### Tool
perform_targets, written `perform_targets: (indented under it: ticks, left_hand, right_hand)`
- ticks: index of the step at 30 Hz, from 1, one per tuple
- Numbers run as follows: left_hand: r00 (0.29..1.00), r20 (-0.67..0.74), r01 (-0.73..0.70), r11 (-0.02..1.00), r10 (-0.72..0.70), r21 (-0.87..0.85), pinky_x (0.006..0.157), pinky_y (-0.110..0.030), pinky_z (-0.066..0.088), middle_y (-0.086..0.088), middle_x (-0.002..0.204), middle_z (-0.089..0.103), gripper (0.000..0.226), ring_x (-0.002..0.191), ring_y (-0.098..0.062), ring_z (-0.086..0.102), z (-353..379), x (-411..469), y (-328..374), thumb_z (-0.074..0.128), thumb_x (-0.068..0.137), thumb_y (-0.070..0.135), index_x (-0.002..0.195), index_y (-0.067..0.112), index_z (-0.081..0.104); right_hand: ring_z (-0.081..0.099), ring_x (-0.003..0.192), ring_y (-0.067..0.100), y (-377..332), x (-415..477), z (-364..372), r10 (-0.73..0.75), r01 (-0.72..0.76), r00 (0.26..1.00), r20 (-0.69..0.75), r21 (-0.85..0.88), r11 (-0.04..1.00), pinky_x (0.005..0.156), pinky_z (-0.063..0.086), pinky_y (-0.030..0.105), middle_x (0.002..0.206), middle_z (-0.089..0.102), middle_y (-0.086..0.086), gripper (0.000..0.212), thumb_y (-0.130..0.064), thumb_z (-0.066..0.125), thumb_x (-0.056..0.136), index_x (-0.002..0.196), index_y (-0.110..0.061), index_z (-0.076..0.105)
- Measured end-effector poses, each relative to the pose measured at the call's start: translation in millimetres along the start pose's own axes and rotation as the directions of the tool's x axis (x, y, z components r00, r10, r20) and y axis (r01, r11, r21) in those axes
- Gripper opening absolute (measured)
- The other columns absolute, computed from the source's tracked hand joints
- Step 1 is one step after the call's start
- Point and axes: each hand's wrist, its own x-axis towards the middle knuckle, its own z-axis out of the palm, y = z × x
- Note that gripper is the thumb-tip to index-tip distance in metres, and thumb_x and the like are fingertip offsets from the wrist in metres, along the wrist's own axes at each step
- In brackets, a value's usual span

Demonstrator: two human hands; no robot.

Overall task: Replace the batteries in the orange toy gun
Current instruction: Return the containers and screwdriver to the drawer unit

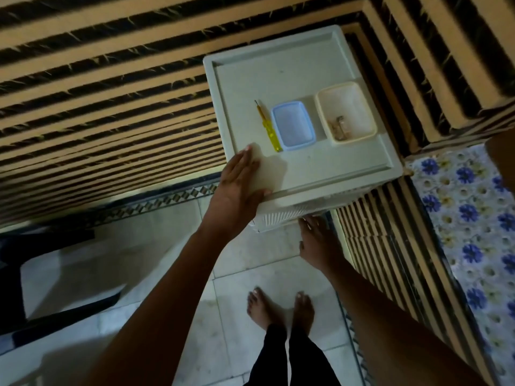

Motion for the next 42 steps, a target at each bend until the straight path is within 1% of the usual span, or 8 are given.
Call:
perform_targets:
  ticks: [3, 8, 12, 16, 24, 31, 39, 42]
  left_hand:
    - [1.0, 0.004, 0.007, 1.0, -0.007, 0.008, 0.123, -0.028, 0.017, -0.013, 0.167, 0.029, 0.07, 0.154, -0.03, 0.024, -1.5, 2.1, -0.3, 0.072, 0.095, 0.032, 0.153, 0.003, 0.043]
    - [0.997, 0.06, 0.042, 0.999, -0.042, 0.004, 0.125, -0.034, 0.018, -0.013, 0.167, 0.028, 0.069, 0.155, -0.031, 0.023, -12.1, 1.8, 11.4, 0.071, 0.096, 0.029, 0.153, 0.002, 0.042]
    - [0.992, 0.108, 0.062, 0.998, -0.063, 0.014, 0.127, -0.042, 0.019, -0.017, 0.167, 0.027, 0.069, 0.155, -0.035, 0.022, -19.5, -0.1, 20.8, 0.071, 0.096, 0.027, 0.152, -0.001, 0.043]
    - [0.988, 0.133, 0.077, 0.997, -0.077, 0.009, 0.128, -0.047, 0.02, -0.017, 0.167, 0.026, 0.068, 0.156, -0.034, 0.02, -22.1, 1.1, 25.4, 0.071, 0.096, 0.027, 0.152, 0.0, 0.043]
    - [0.991, 0.115, 0.06, 0.997, -0.066, 0.057, 0.123, -0.054, 0.029, -0.018, 0.165, 0.031, 0.056, 0.153, -0.037, 0.027, -18.3, 2.2, 23.4, 0.071, 0.094, 0.025, 0.144, 0.005, 0.056]
    - [0.993, 0.087, 0.068, 0.995, -0.074, 0.07, 0.122, -0.053, 0.032, -0.016, 0.163, 0.035, 0.057, 0.151, -0.035, 0.032, -13.5, 4.1, 18.1, 0.074, 0.092, 0.031, 0.14, 0.006, 0.059]
    - [0.986, 0.093, 0.133, 0.99, -0.137, 0.052, 0.122, -0.045, 0.033, -0.013, 0.16, 0.042, 0.059, 0.148, -0.032, 0.038, -17.2, 6.9, 24.5, 0.08, 0.087, 0.027, 0.139, 0.008, 0.06]
    - [0.97, 0.011, 0.244, 0.968, -0.243, -0.063, 0.11, -0.041, 0.048, -0.013, 0.143, 0.06, 0.053, 0.13, -0.031, 0.058, -21.6, 10.8, 35.6, 0.079, 0.087, 0.015, 0.137, 0.01, 0.061]
  right_hand:
    - [0.055, 0.132, 0.033, 0.0, -29.9, 8.5, 0.017, -0.02, 0.997, -0.075, -0.036, 0.999, 0.106, 0.048, 0.046, 0.143, 0.058, 0.012, 0.069, -0.019, 0.082, 0.072, 0.136, -0.006, 0.06]
    - [0.06, 0.106, 0.037, 6.4, -105.5, 16.4, -0.01, -0.005, 0.972, -0.235, -0.061, 0.998, 0.079, 0.055, 0.048, 0.115, 0.066, 0.018, 0.051, -0.011, 0.087, 0.059, 0.106, -0.006, 0.068]
    - [0.052, 0.102, 0.032, 18.8, -160.0, 4.9, -0.021, 0.019, 0.903, -0.43, -0.008, 1.0, 0.08, 0.044, 0.043, 0.109, 0.064, 0.012, 0.039, -0.011, 0.078, 0.06, 0.097, -0.011, 0.067]
    - [0.054, 0.103, 0.029, 23.9, -183.6, -21.9, -0.083, 0.083, 0.821, -0.565, -0.026, 0.996, 0.084, 0.037, 0.039, 0.116, 0.063, 0.007, 0.03, -0.013, 0.047, 0.081, 0.102, -0.018, 0.067]
    - [0.062, 0.096, 0.033, 8.1, -118.8, -64.9, -0.192, 0.194, 0.668, -0.719, -0.081, 0.978, 0.083, 0.043, 0.041, 0.098, 0.066, 0.008, 0.024, 0.0, 0.058, 0.076, 0.092, -0.014, 0.07]
    - [0.061, 0.081, 0.029, -2.1, -65.7, -98.4, -0.135, 0.192, 0.556, -0.82, -0.032, 0.981, 0.074, 0.035, 0.037, 0.085, 0.067, 0.003, 0.011, -0.012, 0.064, 0.083, 0.075, -0.018, 0.067]
    - [0.059, 0.082, 0.028, -2.5, -48.1, -104.9, -0.15, 0.221, 0.599, -0.787, -0.018, 0.975, 0.071, 0.034, 0.035, 0.087, 0.066, 0.003, 0.013, -0.007, 0.073, 0.076, 0.074, -0.017, 0.064]
    - [0.059, 0.089, 0.028, -2.9, -53.1, -110.8, -0.113, 0.289, 0.638, -0.762, 0.1, 0.952, 0.076, 0.034, 0.034, 0.092, 0.066, 0.002, 0.018, -0.008, 0.078, 0.068, 0.078, -0.015, 0.066]
